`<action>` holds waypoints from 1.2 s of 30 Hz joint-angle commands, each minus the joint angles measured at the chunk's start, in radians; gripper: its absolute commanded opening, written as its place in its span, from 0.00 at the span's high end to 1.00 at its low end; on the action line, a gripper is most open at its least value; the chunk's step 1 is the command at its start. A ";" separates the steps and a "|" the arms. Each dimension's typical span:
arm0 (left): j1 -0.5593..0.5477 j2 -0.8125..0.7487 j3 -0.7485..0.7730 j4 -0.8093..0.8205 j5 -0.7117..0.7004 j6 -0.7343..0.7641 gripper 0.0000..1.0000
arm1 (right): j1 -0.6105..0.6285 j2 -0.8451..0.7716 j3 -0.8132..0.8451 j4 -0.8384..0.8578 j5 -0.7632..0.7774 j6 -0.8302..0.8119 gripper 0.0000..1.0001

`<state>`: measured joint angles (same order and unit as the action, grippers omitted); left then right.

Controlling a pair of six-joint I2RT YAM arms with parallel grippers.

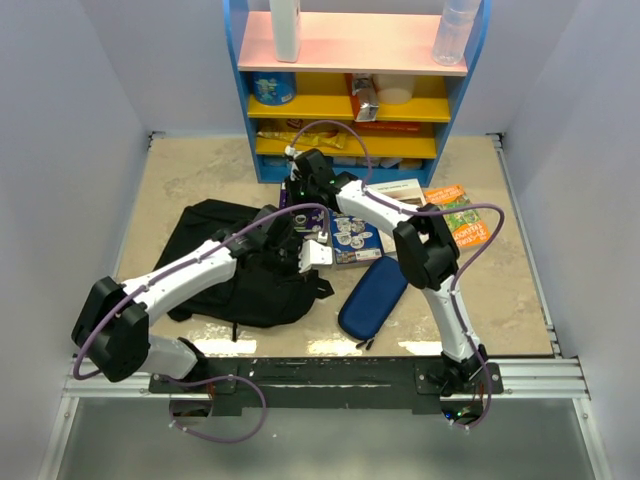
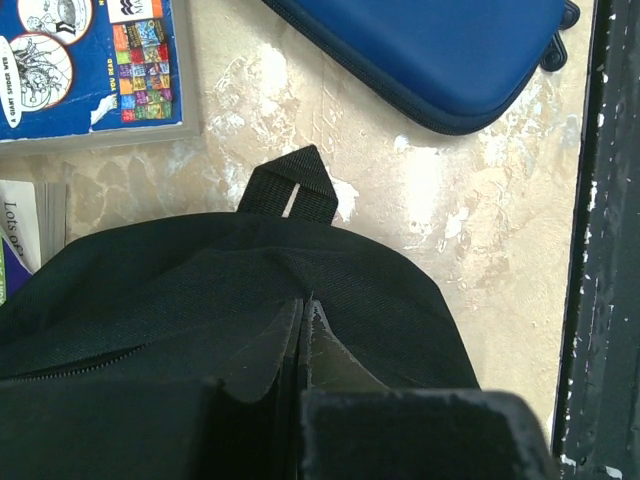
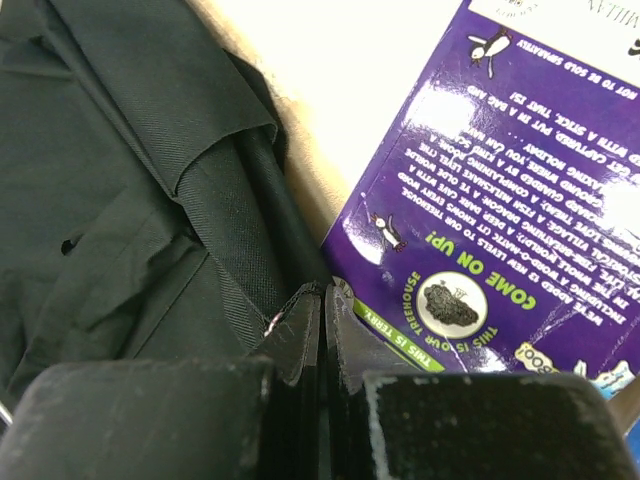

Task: Pack the student bag
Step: Unzip the student bag at the center of the board.

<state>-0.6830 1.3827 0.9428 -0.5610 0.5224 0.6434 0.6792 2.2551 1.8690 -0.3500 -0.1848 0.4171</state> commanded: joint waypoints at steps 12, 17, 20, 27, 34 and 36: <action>0.061 -0.033 0.157 0.053 0.073 -0.128 0.68 | -0.020 -0.126 -0.183 0.158 0.030 -0.066 1.00; 0.197 -0.039 0.200 0.006 0.179 -0.113 0.00 | -0.018 -0.134 -0.209 0.170 0.018 -0.061 1.00; 0.227 -0.053 0.191 -0.008 0.180 -0.084 0.00 | -0.013 -0.132 -0.202 0.183 0.010 -0.058 1.00; 0.247 -0.062 0.070 -0.022 0.180 -0.039 0.00 | -0.007 -0.124 -0.154 0.183 0.015 -0.063 1.00; 0.246 -0.005 -0.052 0.075 0.043 -0.007 0.00 | -0.009 -0.100 -0.083 0.138 0.027 -0.066 0.59; 0.263 0.006 -0.045 0.087 0.024 -0.001 0.00 | -0.007 -0.149 -0.129 0.134 0.054 -0.064 0.33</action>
<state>-0.4435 1.3670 0.8951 -0.5610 0.6170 0.5991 0.6689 2.1830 1.7393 -0.2142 -0.1696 0.3710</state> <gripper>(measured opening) 0.997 0.522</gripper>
